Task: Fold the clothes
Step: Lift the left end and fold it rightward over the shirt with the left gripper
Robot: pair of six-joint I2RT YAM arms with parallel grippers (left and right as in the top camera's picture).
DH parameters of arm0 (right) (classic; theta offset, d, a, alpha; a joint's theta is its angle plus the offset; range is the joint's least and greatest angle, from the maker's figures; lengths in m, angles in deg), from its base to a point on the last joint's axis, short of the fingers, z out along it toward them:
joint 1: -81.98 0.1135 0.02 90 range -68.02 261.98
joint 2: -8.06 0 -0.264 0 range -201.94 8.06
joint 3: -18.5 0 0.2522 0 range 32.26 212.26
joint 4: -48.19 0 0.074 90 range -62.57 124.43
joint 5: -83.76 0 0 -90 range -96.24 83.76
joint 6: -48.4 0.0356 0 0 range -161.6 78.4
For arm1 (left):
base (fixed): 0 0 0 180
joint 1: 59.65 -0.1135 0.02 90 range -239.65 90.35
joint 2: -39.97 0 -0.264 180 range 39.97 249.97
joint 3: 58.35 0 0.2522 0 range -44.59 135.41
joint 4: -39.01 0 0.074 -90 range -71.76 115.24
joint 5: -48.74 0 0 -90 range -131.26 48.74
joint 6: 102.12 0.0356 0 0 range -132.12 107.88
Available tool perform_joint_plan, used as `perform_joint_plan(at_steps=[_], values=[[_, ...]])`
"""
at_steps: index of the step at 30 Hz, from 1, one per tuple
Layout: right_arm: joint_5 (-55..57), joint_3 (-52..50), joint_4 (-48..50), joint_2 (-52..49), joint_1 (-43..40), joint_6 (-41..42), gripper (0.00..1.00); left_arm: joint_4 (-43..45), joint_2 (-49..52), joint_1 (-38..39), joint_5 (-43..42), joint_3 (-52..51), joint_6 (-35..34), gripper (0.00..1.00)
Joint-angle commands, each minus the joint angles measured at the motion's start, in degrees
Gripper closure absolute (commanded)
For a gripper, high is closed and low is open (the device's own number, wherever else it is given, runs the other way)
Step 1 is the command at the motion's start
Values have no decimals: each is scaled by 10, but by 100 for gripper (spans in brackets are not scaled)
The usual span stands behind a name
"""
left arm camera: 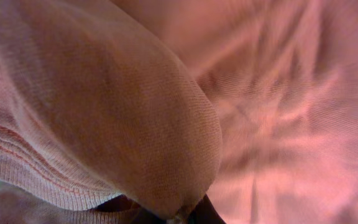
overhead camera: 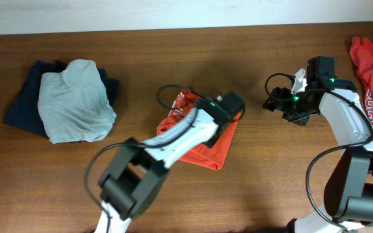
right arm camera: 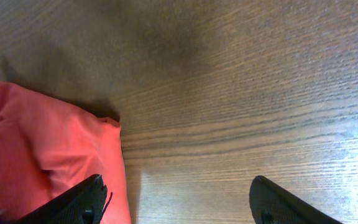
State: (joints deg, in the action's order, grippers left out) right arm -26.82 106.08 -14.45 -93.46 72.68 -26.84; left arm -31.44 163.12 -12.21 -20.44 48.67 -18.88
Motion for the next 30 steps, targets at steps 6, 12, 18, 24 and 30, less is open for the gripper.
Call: perform_joint_plan(at_steps=[6,12,18,24,30], values=[[-4,1,-2,-1,-1,-3,21,-35,23,56,77,77,-15,85],[-4,1,-3,-1,-1,-3,21,-99,23,67,77,184,-15,62],[-4,1,-3,-1,-1,-3,21,-165,23,63,83,267,-16,47],[-4,1,-16,-1,-1,-4,21,-287,24,-18,114,275,-143,58],[-4,1,-16,-1,-1,-4,21,-245,24,-163,-82,215,-129,99]])
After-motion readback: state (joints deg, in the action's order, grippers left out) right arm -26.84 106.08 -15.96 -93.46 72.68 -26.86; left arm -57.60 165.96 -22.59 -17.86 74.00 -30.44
